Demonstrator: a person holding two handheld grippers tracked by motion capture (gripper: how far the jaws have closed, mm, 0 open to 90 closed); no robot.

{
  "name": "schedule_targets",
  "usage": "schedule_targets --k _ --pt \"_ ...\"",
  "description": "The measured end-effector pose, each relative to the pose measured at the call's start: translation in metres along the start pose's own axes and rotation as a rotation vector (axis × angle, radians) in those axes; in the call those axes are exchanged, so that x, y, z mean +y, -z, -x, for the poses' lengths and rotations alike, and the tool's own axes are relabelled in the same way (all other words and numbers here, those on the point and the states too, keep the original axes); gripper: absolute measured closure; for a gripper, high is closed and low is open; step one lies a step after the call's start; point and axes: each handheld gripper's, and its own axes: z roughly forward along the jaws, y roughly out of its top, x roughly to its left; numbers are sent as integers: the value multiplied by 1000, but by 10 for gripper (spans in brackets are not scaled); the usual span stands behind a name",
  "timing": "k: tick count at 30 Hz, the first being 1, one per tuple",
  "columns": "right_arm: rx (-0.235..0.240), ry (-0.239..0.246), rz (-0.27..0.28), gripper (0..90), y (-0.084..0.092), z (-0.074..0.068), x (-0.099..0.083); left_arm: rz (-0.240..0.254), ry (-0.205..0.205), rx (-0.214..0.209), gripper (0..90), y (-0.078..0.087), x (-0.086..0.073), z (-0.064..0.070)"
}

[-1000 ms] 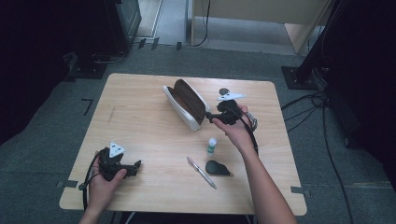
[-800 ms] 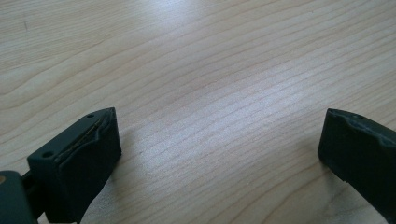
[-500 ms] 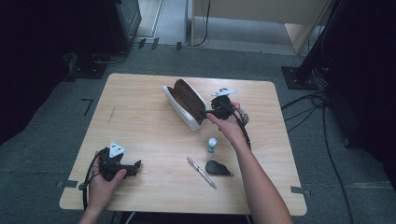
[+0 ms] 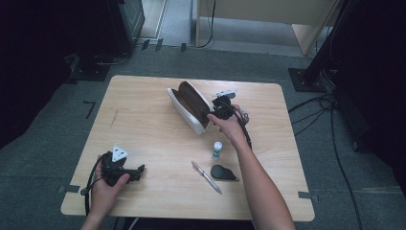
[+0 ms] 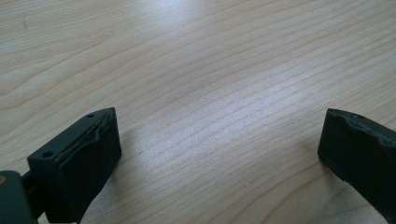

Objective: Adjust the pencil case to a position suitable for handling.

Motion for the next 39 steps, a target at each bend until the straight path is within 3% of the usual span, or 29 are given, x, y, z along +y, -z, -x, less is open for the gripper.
schedule_targets --k 4,7,8,9,11,16,22,25,28,31,33,36,37,39 --pt "-27 28 -15 514 -2 -2 2 2 -1 -2 0 0 0 1" --pt "-35 56 -22 666 -1 -5 4 1 -1 -2 0 0 0 1" --pt "-35 56 -22 666 -1 -5 4 1 -1 -2 0 0 0 1" --pt "-25 64 -11 742 1 -5 6 2 -1 -3 0 0 0 1" --pt "-16 45 -3 781 2 -5 6 2 -2 -3 0 0 0 1" --pt "24 -9 40 822 6 -1 6 1 -4 -5 0 0 0 1" --pt "62 -6 63 831 11 -4 8 2 -3 -5 0 0 0 1" --pt "90 0 71 834 16 -8 9 1 -4 -5 0 0 0 1" --pt "164 -13 86 836 21 -15 9 2 -3 -5 0 0 0 1" --pt "197 1 77 835 23 -20 10 2 -3 -5 0 0 0 1" --pt "241 42 55 835 24 -25 9 2 -3 -5 0 0 0 1" --pt "270 53 39 835 23 -27 8 2 -4 -5 0 0 0 1" --pt "309 72 26 835 22 -29 6 2 -3 -5 0 0 0 1" --pt "336 94 9 835 21 -30 4 2 -3 -5 0 0 0 1"
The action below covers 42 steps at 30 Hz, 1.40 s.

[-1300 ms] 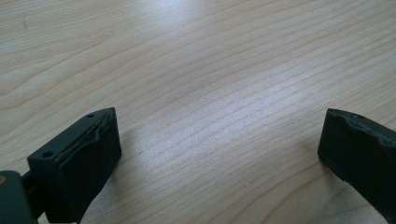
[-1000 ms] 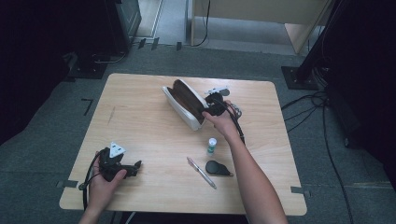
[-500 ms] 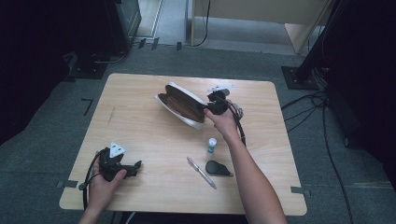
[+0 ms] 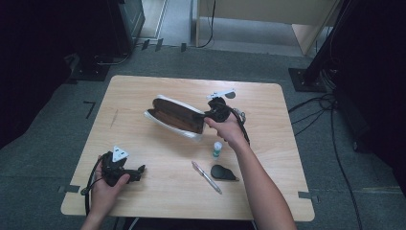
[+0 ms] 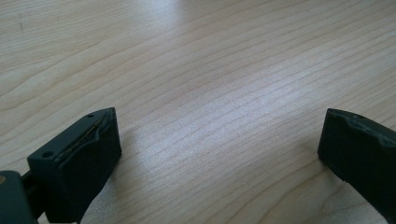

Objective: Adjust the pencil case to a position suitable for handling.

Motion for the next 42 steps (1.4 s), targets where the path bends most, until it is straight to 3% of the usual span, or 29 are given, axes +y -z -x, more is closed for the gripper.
schedule_targets --k 6,15,24,34,35,39,42 --pt "36 30 -49 834 -5 -1 -9 0 0 0 0 0 0 0" --pt "65 -64 -55 834 4 6 -30 0 0 0 0 0 0 0" --pt "66 -86 -64 807 3 15 -39 0 0 0 0 0 0 0" --pt "47 -91 -33 577 8 16 -40 0 0 0 0 0 0 0" --pt "28 -86 -10 523 14 16 -39 0 -1 0 0 0 0 0" --pt "32 -67 8 481 21 13 -38 0 0 0 0 0 0 0" --pt "9 -57 58 446 39 10 -35 2 2 0 0 0 0 0"
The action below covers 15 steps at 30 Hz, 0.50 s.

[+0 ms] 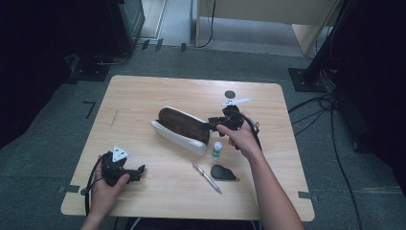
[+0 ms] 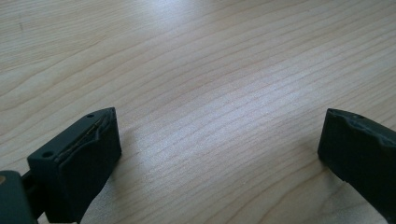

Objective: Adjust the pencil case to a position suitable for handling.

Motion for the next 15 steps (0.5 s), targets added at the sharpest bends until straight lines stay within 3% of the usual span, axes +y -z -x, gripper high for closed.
schedule_targets --k 8,15 --pt "-59 41 64 425 28 -11 1 -3 -2 0 0 0 0 0" --pt "-111 72 125 418 54 -27 -11 -3 -3 0 0 0 0 0"
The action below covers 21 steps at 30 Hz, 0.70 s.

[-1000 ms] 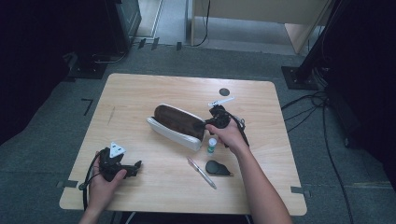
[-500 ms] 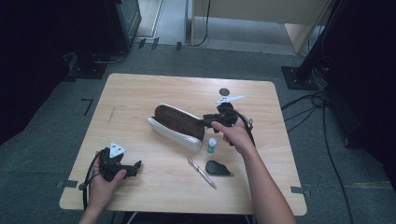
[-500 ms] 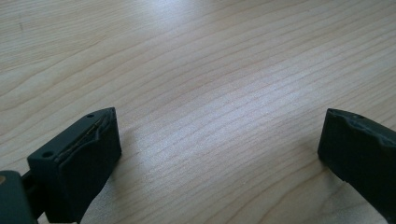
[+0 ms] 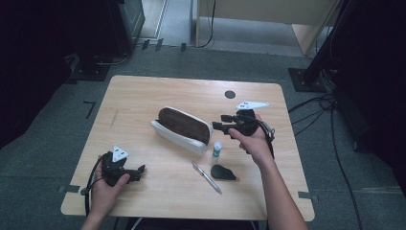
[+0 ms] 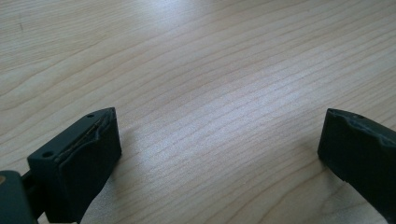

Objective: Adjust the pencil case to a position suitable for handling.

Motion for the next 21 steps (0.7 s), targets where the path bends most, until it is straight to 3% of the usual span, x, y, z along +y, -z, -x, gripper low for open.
schedule_targets --k 4,9,21 --pt "-26 -7 21 417 10 -3 -3 2 2 0 0 0 0 0" --pt "-62 20 32 405 22 -12 -12 0 0 0 0 0 0 0" --pt "-81 52 77 382 45 -32 -32 0 0 0 0 0 0 0"
